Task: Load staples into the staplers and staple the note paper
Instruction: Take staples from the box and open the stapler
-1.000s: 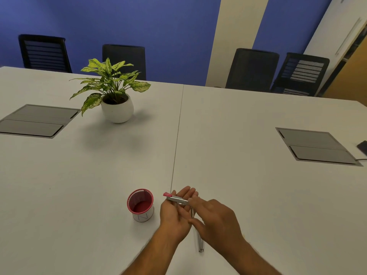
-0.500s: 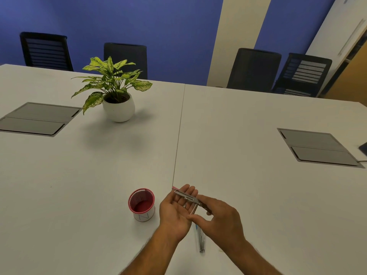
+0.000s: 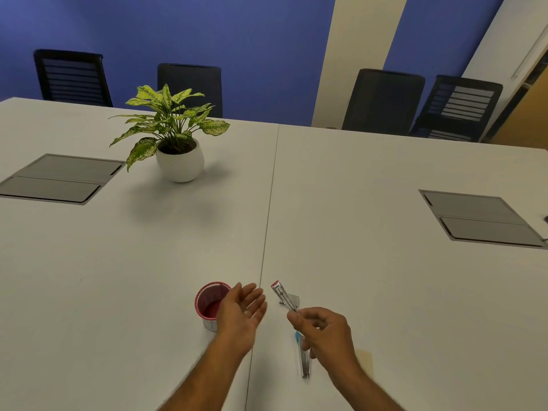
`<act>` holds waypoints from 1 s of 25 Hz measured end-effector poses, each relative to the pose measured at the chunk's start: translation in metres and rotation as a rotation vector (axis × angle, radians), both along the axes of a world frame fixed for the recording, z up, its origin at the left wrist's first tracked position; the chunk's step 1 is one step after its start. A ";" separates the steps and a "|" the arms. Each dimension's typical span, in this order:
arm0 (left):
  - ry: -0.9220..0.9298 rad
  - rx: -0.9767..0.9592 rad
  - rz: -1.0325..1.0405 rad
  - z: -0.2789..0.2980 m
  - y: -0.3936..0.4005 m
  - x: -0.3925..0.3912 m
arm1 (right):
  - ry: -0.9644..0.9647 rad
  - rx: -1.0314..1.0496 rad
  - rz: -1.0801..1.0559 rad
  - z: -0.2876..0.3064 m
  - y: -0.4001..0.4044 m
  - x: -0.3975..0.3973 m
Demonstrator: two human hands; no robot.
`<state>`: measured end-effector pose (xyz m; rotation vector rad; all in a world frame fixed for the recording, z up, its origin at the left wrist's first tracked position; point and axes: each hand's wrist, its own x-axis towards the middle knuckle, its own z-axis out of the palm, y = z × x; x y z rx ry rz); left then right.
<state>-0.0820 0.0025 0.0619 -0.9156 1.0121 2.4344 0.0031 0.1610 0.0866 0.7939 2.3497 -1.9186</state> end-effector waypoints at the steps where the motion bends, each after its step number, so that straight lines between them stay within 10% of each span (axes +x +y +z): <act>1: 0.009 -0.131 -0.025 -0.002 -0.010 -0.006 | -0.032 -0.033 -0.007 -0.005 0.000 0.000; 9: 0.351 -1.507 -0.864 -0.001 -0.068 -0.044 | -0.224 0.080 0.026 -0.045 -0.006 -0.004; 25: 0.384 -1.778 -1.340 -0.020 -0.062 -0.060 | -0.350 0.762 0.405 -0.100 -0.023 -0.013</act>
